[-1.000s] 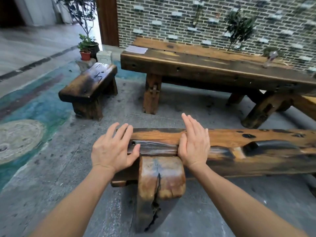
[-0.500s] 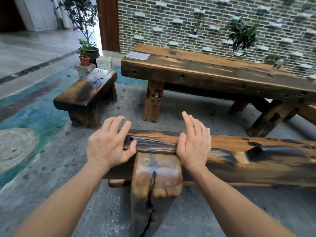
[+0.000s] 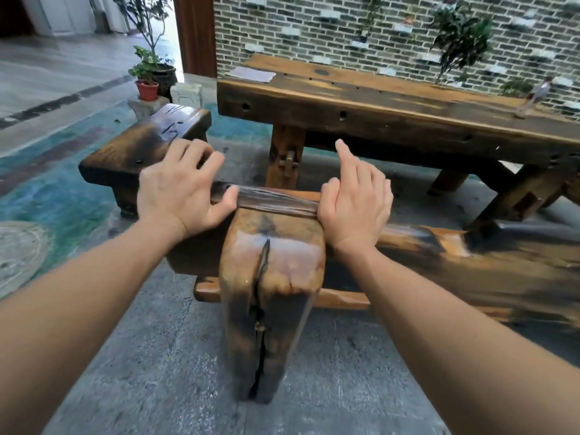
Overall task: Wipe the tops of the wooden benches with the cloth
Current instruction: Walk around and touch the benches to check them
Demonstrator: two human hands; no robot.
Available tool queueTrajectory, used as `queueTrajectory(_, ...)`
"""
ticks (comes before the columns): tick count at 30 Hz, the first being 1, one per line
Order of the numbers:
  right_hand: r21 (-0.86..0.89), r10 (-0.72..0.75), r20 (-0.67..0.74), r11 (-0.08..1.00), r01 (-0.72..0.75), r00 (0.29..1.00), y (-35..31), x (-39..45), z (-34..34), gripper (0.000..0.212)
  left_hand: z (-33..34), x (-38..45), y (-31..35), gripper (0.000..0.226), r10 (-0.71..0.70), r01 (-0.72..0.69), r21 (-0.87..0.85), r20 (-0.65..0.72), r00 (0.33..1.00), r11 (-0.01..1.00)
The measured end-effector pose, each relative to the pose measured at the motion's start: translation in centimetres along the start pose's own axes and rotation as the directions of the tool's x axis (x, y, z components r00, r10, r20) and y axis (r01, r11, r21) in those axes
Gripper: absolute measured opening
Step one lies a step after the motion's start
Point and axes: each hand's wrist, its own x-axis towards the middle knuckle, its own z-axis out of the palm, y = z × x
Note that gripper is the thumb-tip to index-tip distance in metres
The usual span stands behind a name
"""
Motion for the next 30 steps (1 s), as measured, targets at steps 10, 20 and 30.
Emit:
queueTrajectory(10,-0.078,0.046,0.093,0.996,-0.039,0.995,-0.5,4.6,4.7,0.061,5.0,5.0,-2.4,0.062,-0.013,0.025,-0.091,0.13,0.991,0.995)
queueTrajectory(20,-0.091,0.113,0.22,0.991,-0.095,0.969,-0.9,5.2,4.0,0.06,2.4,6.2,-1.9,0.074,-0.034,0.099,-0.17,0.35,0.936,0.98)
queueTrajectory(30,-0.107,0.162,0.269,0.985,-0.138,0.949,-0.9,5.5,3.8,0.06,2.3,6.8,-2.3,0.081,-0.021,0.133,-0.189,0.502,0.865,0.973)
